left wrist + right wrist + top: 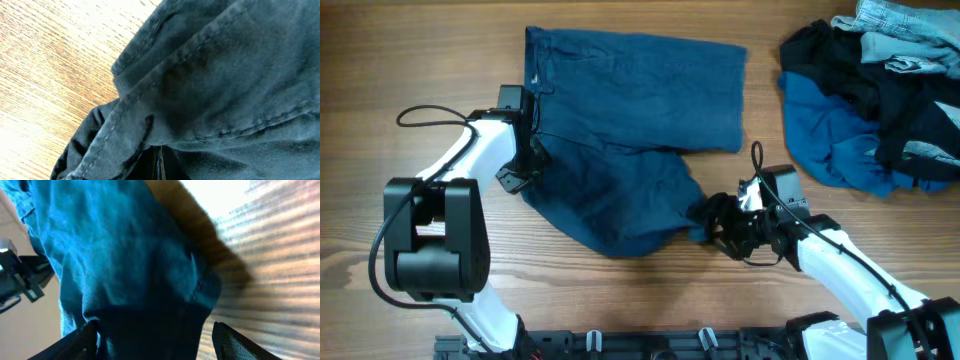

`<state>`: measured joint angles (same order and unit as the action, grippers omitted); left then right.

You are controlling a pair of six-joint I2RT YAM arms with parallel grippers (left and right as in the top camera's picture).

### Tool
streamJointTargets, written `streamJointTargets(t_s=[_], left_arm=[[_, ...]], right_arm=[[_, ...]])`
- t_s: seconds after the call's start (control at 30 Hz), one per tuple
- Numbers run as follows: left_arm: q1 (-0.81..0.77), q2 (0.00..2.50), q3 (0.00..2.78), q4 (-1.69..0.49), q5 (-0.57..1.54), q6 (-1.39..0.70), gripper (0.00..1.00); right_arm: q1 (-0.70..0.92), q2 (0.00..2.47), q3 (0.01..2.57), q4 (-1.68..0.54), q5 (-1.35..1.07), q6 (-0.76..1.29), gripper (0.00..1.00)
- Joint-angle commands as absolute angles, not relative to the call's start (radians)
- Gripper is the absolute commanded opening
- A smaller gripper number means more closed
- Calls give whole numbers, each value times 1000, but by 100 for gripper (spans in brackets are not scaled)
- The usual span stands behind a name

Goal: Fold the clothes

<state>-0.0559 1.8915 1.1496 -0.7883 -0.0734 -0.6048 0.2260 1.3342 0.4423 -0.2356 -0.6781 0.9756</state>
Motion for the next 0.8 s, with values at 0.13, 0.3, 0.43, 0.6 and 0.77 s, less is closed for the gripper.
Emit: streamJointTargets(t_s=[0.13, 0.3, 0.43, 0.6, 0.77], left_arm=[[-52, 1908, 1142, -773, -62, -610, 4], [-52, 1908, 1142, -773, -62, -610, 4], [-52, 1908, 1142, -774, -62, -610, 4], [-52, 1908, 1142, -784, -72, -607, 4], [-52, 1908, 1142, -785, -73, -607, 4]], right_arm=[[224, 1332, 364, -60, -660, 1102, 55], [224, 1331, 367, 29, -556, 987, 4], [224, 1324, 471, -13, -576, 876, 5], [224, 1316, 779, -450, -527, 660, 4], [224, 1316, 1095, -850, -418, 506, 4]])
